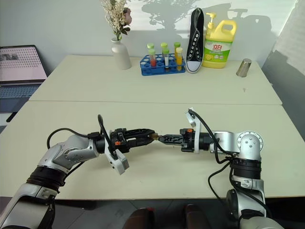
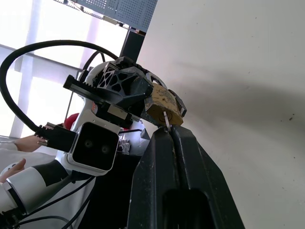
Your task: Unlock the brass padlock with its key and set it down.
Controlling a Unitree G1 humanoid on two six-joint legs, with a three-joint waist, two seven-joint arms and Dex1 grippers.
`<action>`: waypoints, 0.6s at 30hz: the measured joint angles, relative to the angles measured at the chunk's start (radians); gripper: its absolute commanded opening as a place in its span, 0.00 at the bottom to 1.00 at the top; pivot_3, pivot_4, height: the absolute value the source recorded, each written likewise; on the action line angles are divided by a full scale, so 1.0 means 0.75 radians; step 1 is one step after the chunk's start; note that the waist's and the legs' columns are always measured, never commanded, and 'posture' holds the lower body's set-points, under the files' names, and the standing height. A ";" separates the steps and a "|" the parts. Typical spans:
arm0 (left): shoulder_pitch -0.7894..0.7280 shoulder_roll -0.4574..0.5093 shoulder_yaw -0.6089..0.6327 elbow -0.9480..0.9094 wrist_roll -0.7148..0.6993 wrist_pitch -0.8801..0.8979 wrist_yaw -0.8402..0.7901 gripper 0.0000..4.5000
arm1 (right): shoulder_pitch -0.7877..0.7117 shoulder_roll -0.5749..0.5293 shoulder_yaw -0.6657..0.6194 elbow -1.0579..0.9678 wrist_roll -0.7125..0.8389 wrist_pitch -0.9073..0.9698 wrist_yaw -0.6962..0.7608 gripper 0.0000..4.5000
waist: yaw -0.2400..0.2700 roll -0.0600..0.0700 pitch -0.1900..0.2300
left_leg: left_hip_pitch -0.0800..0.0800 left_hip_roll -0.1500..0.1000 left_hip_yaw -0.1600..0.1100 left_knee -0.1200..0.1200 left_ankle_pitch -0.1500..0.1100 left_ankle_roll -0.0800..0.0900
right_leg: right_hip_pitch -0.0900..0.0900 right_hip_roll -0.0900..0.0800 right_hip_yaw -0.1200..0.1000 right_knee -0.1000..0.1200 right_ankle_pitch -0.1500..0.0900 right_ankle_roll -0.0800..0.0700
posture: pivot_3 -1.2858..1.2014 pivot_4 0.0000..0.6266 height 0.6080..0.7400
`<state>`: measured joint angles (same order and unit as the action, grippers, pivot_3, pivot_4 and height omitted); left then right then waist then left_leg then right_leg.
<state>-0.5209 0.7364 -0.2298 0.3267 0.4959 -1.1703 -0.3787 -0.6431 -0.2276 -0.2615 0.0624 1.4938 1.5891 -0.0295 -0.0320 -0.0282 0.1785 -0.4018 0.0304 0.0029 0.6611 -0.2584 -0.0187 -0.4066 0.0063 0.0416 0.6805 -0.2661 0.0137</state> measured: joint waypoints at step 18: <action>0.014 0.000 -0.028 0.004 0.001 0.002 -0.005 0.21 | 0.159 -0.416 0.436 -0.560 -0.358 -0.321 0.474 0.64 | 0.001 0.000 0.000 | -0.001 0.000 -0.001 0.000 0.000 0.000 | -0.001 0.000 -0.001 -0.002 -0.004 0.006 | 0.52 0.24 1.00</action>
<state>-0.5102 0.7362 -0.2507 0.3297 0.4969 -1.1688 -0.3828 -0.5239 -0.5393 0.0652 -0.3580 1.2254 1.3481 0.3262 -0.0312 -0.0280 0.1787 -0.4028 0.0303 0.0019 0.6609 -0.2585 -0.0186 -0.4072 0.0061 0.0408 0.6791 -0.2687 0.0182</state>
